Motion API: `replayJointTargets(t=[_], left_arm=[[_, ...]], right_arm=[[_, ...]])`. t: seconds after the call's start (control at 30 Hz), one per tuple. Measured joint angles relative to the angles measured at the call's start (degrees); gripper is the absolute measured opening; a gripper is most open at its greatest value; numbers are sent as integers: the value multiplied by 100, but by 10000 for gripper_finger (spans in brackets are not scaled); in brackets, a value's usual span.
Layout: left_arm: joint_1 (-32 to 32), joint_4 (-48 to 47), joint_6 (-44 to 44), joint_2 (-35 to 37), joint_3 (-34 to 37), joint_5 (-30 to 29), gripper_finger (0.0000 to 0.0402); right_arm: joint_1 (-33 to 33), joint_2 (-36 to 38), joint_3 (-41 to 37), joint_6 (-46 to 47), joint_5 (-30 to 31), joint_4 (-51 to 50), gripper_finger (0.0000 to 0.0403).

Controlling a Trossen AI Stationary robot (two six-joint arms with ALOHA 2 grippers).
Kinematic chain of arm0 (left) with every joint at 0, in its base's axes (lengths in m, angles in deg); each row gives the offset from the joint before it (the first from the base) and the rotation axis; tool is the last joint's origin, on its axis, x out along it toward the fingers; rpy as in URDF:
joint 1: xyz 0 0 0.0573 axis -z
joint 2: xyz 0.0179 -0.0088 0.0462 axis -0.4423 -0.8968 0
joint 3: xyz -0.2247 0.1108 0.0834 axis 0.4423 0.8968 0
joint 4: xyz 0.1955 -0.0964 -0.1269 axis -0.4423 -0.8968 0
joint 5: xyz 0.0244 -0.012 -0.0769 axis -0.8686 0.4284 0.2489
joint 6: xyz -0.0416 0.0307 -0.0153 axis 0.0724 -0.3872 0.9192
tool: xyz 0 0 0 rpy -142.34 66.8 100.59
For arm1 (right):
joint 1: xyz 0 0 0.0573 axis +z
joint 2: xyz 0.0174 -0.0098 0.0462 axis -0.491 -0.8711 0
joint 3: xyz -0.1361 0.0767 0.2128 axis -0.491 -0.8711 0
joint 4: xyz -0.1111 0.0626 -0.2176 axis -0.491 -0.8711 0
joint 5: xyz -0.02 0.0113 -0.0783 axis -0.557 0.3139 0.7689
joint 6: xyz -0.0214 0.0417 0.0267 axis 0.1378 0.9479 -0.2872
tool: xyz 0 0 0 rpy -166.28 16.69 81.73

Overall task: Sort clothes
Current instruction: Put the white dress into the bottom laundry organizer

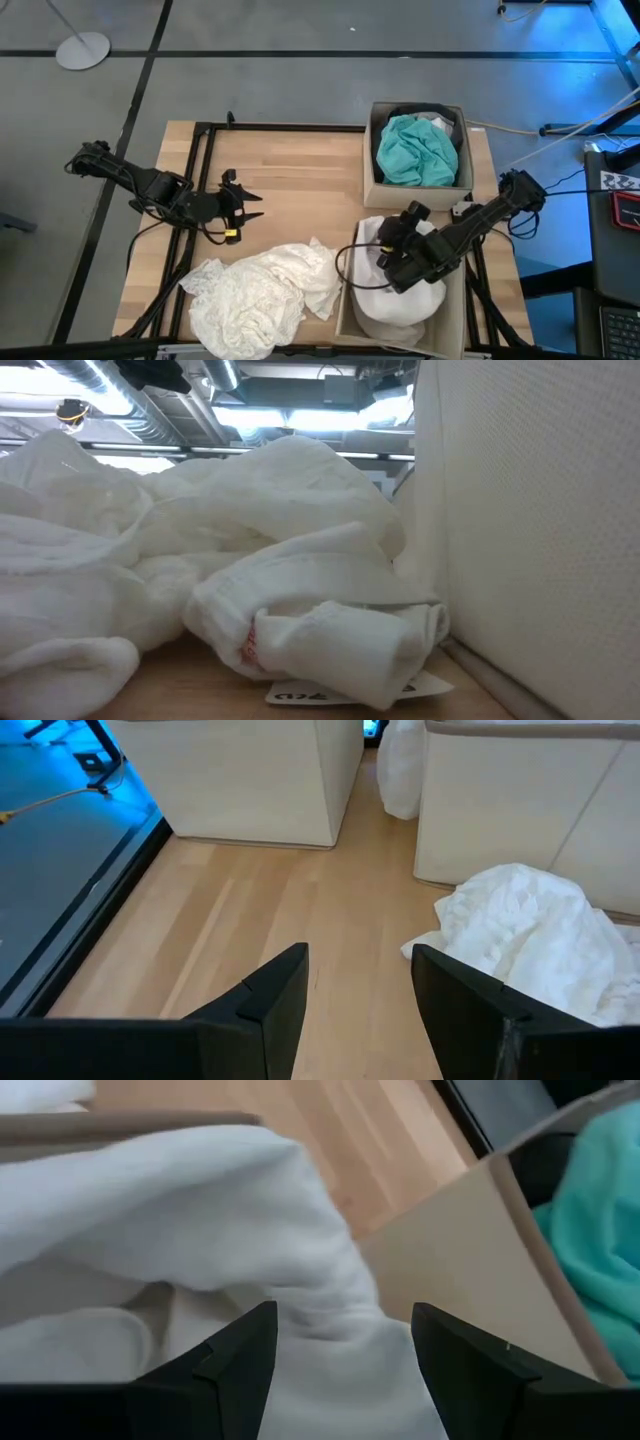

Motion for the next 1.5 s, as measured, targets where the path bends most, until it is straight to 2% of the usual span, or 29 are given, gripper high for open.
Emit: replayJointTargets(t=[0.13, 0.27, 0.37, 0.7, 0.9, 1.03, 1.2, 1.4, 1.5], left_arm=[[0, 0, -15, 0, 0, 0, 170], [0, -2, -8, 0, 0, 0, 170], [0, 0, -4, 0, 0, 0, 170], [0, -6, -1, 0, -2, 0, 170], [0, -4, 13, 0, -2, 0, 170], [0, -2, 27, 0, -2, 0, 170], [0, -1, 44, 0, -2, 0, 170], [-2, -6, 46, 0, -2, 0, 170], [0, -7, 46, 0, -2, 0, 170]], right_arm=[[-2, 0, 0, -420, -2, 35, 234], [-37, 0, 0, -462, 17, 44, 233], [-39, 0, 0, -465, 13, 47, 217], [-39, -125, -98, -750, -133, 127, 82], [-7, -112, 38, -777, -43, -30, 18], [20, -102, 477, -951, 15, -267, 16], [13, -99, 945, -1179, 33, -271, 43], [9, -87, 992, -1343, -311, -269, 42], [11, -87, 991, -1342, -195, -265, 37]])
